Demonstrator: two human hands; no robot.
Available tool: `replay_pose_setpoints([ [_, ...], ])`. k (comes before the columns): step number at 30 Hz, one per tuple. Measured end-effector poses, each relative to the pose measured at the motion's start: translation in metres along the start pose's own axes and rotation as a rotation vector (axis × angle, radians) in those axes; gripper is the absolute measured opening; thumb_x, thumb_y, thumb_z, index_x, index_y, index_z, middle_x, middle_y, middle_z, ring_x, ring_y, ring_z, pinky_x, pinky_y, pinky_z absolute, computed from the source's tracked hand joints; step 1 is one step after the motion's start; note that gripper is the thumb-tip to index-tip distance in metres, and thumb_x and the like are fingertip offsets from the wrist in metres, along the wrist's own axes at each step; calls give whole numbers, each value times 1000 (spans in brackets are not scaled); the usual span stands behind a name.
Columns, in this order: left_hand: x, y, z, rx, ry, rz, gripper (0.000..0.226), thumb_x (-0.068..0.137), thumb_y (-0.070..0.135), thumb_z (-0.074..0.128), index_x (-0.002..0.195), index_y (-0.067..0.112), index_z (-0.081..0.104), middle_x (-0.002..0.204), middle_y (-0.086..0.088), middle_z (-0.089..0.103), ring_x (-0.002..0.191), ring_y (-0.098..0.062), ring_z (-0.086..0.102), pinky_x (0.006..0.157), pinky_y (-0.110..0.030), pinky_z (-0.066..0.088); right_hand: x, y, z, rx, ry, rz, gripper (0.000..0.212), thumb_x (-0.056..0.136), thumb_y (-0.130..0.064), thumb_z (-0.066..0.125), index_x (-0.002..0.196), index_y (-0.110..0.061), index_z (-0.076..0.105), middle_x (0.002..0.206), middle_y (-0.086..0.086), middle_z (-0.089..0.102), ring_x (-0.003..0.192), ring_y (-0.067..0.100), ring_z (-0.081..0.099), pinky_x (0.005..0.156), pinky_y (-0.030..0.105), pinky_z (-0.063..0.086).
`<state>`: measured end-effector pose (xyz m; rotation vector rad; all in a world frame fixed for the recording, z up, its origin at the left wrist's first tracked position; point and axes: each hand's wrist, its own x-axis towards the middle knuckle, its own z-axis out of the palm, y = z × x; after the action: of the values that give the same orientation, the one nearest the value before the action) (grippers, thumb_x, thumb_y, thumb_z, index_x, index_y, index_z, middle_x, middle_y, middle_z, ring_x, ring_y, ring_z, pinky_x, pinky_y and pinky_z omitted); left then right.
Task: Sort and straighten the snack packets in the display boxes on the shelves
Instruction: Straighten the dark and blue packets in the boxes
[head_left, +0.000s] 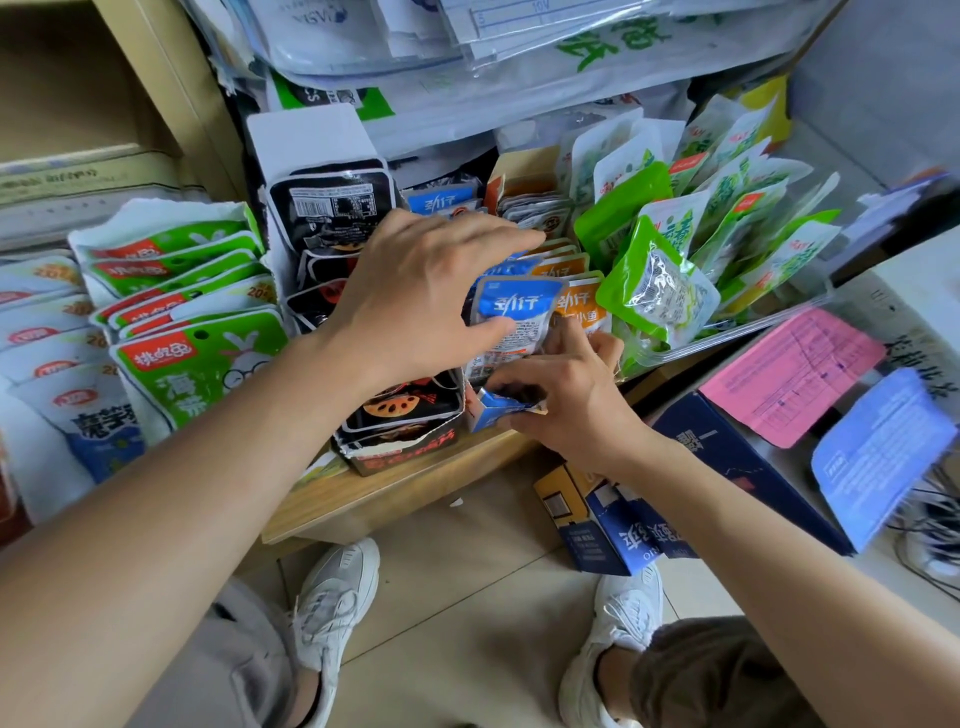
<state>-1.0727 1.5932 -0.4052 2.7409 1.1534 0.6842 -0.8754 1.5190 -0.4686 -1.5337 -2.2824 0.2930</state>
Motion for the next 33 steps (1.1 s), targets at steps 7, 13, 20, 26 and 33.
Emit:
replay_pose_setpoints([
  [7,-1,0,0,0,-10,4,62,83,46,65,143,38,53,144,11,57,126,-19,58,101,-44,39,-1,0,-18,153,-27,81,28,69,-42,85,96,-36,78,94,-20,35,101,13,34,84,29,13],
  [13,-1,1,-2,-16,-21,-8,59,86,46,66,143,39,53,145,11,56,126,-18,57,103,-43,37,-4,-2,-28,288,-28,136,21,73,-43,83,92,-39,76,89,-11,49,100,17,46,89,31,19],
  [20,-2,3,-5,-150,-70,-21,45,87,47,58,131,45,61,145,12,55,131,-17,52,107,-42,28,-9,-6,-43,459,139,229,24,78,-25,85,96,-23,68,80,-21,64,75,-3,63,66,10,44],
  [26,-4,8,-8,-151,-149,5,71,79,77,46,138,38,57,148,14,52,141,-17,40,112,-44,23,-2,-9,-37,372,197,253,29,77,-30,85,98,-14,74,71,-11,66,62,5,58,60,14,41],
  [33,-4,16,-1,-3,-26,-7,64,69,45,85,127,28,63,128,11,65,117,-20,59,98,-42,34,-11,-11,-44,316,367,247,39,72,-38,88,91,-17,62,76,-9,61,63,10,56,57,18,42],
])
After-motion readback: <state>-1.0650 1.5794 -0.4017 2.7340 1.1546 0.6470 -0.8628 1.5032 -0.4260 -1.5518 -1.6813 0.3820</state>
